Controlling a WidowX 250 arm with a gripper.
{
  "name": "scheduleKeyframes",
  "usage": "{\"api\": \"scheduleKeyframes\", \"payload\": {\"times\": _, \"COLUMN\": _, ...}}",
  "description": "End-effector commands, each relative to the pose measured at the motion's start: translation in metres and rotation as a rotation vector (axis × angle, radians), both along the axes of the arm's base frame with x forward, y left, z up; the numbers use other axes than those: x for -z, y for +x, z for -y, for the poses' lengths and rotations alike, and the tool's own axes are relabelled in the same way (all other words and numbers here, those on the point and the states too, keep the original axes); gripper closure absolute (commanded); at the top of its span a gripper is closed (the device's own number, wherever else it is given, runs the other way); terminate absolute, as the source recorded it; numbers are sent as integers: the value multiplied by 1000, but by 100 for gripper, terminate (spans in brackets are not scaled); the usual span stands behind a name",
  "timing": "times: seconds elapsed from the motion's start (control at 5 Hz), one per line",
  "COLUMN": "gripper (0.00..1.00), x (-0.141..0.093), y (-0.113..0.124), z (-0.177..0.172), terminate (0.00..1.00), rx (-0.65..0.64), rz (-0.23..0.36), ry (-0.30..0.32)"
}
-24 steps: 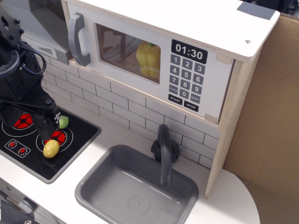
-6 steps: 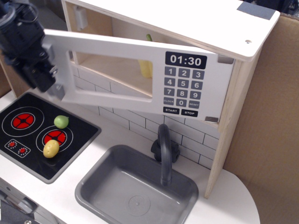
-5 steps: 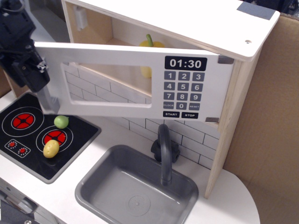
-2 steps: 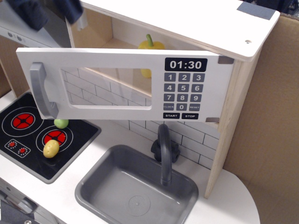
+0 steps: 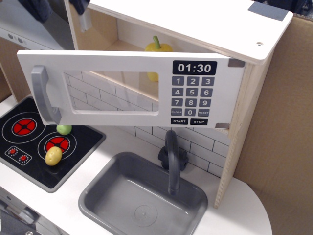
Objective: Open microwave
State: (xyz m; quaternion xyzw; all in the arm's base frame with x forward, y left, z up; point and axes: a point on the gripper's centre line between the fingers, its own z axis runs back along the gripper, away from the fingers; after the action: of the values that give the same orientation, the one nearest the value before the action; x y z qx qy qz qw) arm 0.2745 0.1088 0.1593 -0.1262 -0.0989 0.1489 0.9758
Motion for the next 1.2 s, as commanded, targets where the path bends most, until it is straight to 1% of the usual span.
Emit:
{"api": "scheduleKeyframes", "payload": {"times": 0.0, "gripper": 0, "x": 27, "y": 11, "z": -23, "terminate": 0, "rx": -121, "rz": -38, "ry": 124}}
{"api": "scheduleKeyframes", "payload": {"times": 0.2, "gripper": 0, "x": 46, "y": 7, "z": -18, "terminate": 0, "rx": -111, "rz": -108, "ry": 169}}
{"api": "scheduleKeyframes", "payload": {"times": 0.6, "gripper": 0, "x": 65, "y": -25, "z": 20, "terminate": 0, "rx": 11, "rz": -171, "ry": 176}}
{"api": "scheduleKeyframes", "payload": {"times": 0.8, "gripper": 0, "x": 69, "y": -38, "z": 51, "terminate": 0, "rx": 80, "rz": -201, "ry": 157}}
{"api": "scheduleKeyframes", "payload": {"times": 1.0, "gripper": 0, "x": 67, "y": -44, "z": 77, "terminate": 0, "rx": 112, "rz": -212, "ry": 135}}
